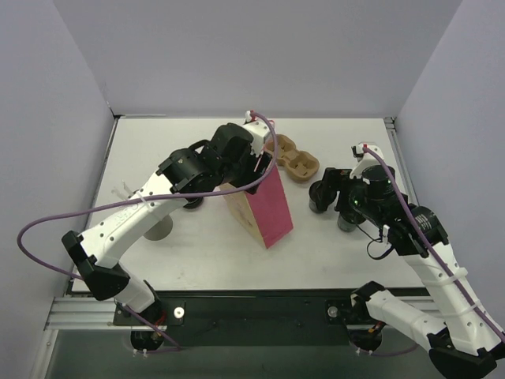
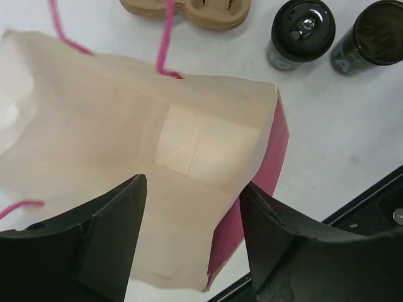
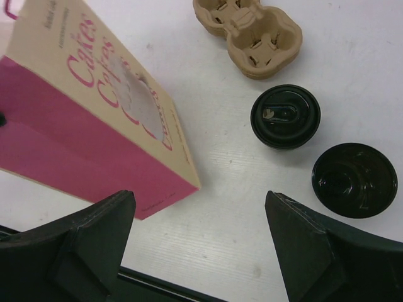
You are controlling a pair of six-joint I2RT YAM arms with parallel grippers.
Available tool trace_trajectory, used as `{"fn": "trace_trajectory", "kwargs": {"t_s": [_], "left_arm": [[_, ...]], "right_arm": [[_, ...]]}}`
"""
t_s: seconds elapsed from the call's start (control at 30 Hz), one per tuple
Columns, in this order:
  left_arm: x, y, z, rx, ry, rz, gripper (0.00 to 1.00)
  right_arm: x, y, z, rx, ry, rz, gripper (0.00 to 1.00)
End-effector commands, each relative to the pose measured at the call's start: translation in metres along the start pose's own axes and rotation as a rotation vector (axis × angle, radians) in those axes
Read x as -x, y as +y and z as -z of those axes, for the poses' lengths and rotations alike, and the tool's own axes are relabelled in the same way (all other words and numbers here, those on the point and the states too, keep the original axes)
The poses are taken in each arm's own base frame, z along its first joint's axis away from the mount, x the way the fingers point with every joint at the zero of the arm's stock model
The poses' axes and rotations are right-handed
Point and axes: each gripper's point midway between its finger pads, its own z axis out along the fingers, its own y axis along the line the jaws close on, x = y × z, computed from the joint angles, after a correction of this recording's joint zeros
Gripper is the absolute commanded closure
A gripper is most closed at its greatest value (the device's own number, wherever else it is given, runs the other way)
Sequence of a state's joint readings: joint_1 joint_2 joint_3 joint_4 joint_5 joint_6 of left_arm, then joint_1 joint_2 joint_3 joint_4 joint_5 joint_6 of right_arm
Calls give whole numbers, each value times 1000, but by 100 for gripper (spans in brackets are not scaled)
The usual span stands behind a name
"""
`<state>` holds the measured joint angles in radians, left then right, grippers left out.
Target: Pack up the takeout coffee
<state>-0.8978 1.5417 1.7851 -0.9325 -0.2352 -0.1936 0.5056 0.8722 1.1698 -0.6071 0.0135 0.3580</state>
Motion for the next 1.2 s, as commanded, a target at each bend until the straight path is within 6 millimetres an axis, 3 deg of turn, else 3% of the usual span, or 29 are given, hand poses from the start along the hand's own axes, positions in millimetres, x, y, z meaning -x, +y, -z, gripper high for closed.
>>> {"fn": "trace_trajectory", "kwargs": {"t_s": [0.0, 0.03, 0.1, 0.3, 0.47, 0.57, 0.6, 0.77, 0.93, 1.1, 1.17], "left_arm": [[63, -3, 48, -66, -198, 57, 28], [61, 1, 44, -40, -171, 45, 28], [76, 17, 55, 41, -203, 35, 28], [69, 54, 35, 256, -139, -86, 28], [68, 51, 6, 244, -115, -249, 27], [77, 54, -6, 224, -119, -297, 22], [81, 47, -12, 167, -127, -302, 20], [86, 61, -34, 44, -115, -291, 20], [79, 74, -55, 36, -73, -334, 23], [69, 55, -74, -81, -53, -357, 24], [65, 57, -83, -72, -33, -351, 27]], "right_arm": [[0, 11, -5, 33, 20, -60, 13], [0, 12, -7, 33, 24, -71, 13], [-1, 13, -9, 36, 27, -77, 13], [-12, 14, -17, 37, 51, -106, 14], [-14, 17, -19, 48, 50, -134, 14], [-10, 16, -16, 49, 34, -120, 14], [-9, 17, -15, 59, 28, -112, 14], [-9, 16, -10, 70, 13, -96, 14], [-8, 13, -7, 67, -4, -71, 14], [-6, 10, -7, 51, -14, -56, 14], [-6, 10, -7, 52, -14, -40, 14]]}}
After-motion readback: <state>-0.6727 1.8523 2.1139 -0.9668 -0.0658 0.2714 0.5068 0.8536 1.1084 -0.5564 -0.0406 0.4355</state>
